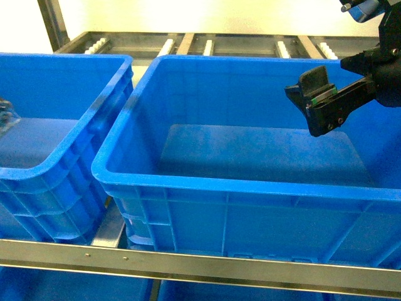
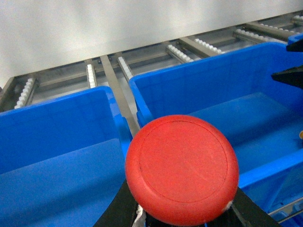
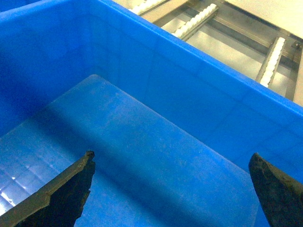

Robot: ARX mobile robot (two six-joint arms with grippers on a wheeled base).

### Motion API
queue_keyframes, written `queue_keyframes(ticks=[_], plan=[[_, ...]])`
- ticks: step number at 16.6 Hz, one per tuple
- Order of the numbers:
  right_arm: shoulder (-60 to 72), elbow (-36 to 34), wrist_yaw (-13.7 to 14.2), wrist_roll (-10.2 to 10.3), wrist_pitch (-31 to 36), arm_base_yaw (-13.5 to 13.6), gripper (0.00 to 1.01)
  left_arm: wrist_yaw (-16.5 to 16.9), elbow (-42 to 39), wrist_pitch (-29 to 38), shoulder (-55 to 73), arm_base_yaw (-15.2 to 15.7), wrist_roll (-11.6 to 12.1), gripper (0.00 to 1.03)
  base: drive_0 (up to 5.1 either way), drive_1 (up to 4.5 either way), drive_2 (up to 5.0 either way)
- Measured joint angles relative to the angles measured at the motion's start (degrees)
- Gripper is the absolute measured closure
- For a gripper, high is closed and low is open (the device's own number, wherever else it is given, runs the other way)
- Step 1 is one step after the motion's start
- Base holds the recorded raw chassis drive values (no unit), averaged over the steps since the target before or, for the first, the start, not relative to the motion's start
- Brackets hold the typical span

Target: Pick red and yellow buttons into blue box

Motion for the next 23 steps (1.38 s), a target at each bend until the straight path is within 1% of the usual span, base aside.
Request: queue_keyframes(ticks=[1, 2, 3, 4, 5, 6, 7, 8, 9, 11, 12, 13, 14, 17, 23], plan=[[0.0, 0.0, 0.0, 0.0, -0.04, 0.0, 0.03, -0.31, 1.22, 0.46, 2.75, -0.61, -0.02, 0.79, 0.0, 0.0, 0.0], [0.02, 0.0, 0.02, 0.0, -0.04, 0.0, 0.03, -1.64, 7.37, 8.72, 17.22, -3.65, 1.75, 0.79, 0.0, 0.0, 0.0], [0.0, 0.0, 0.0, 0.0, -0.04, 0.0, 0.03, -0.2, 14.21, 10.14, 30.4, -5.66, 4.0, 0.79, 0.0, 0.0, 0.0], [0.0, 0.0, -0.02, 0.0, -0.04, 0.0, 0.03, 1.29, 21.49, 9.62, 37.64, -6.84, 5.25, 0.79, 0.0, 0.0, 0.0], [0.0, 0.0, -0.02, 0.0, -0.04, 0.0, 0.03, 3.32, 26.82, 5.2, 39.39, -10.19, 6.54, 0.79, 0.0, 0.0, 0.0], [0.0, 0.0, 0.0, 0.0, -0.02, 0.0, 0.03, 4.02, 30.99, 1.42, 42.49, -11.13, 8.02, 0.79, 0.0, 0.0, 0.0], [0.0, 0.0, -0.15, 0.0, -0.04, 0.07, 0.03, 3.82, 31.69, 0.24, 44.22, -10.73, 9.51, 0.57, 0.0, 0.0, 0.0], [0.0, 0.0, -0.13, 0.0, -0.07, 0.0, 0.03, 3.85, 31.82, 0.46, 44.19, -10.73, 9.51, 0.44, 0.0, 0.0, 0.0], [0.0, 0.0, -0.13, 0.0, -0.04, 0.0, 0.03, 3.85, 31.82, 0.46, 44.19, -10.73, 9.53, 0.35, 0.0, 0.0, 0.0], [0.0, 0.0, -0.13, 0.0, -0.07, 0.0, 0.03, 3.87, 31.82, 0.44, 44.19, -10.82, 9.53, 0.13, 0.0, 0.0, 0.0], [0.02, 0.0, -0.13, 0.0, -0.07, 0.0, 0.03, 3.87, 31.82, 0.44, 44.19, -10.8, 9.53, 0.06, 0.0, 0.0, 0.0], [0.0, 0.0, -0.13, 0.0, -0.04, 0.0, 0.03, 3.85, 31.82, 0.44, 44.19, -10.8, 9.6, 0.03, 0.0, 0.0, 0.0], [0.0, 0.0, -0.13, 0.0, -0.04, 0.0, 0.03, 3.85, 31.82, 0.44, 44.19, -10.8, 9.68, 0.03, 0.0, 0.0, 0.0], [0.0, 0.0, -0.13, 0.0, -0.04, 0.0, 0.03, 3.85, 31.82, 0.44, 44.19, -10.8, 9.68, 0.05, 0.0, 0.0, 0.0], [0.0, 0.0, -0.13, 0.0, -0.04, 0.0, 0.03, 3.87, 31.82, 0.44, 44.19, -10.8, 9.7, 0.05, 0.0, 0.0, 0.0]])
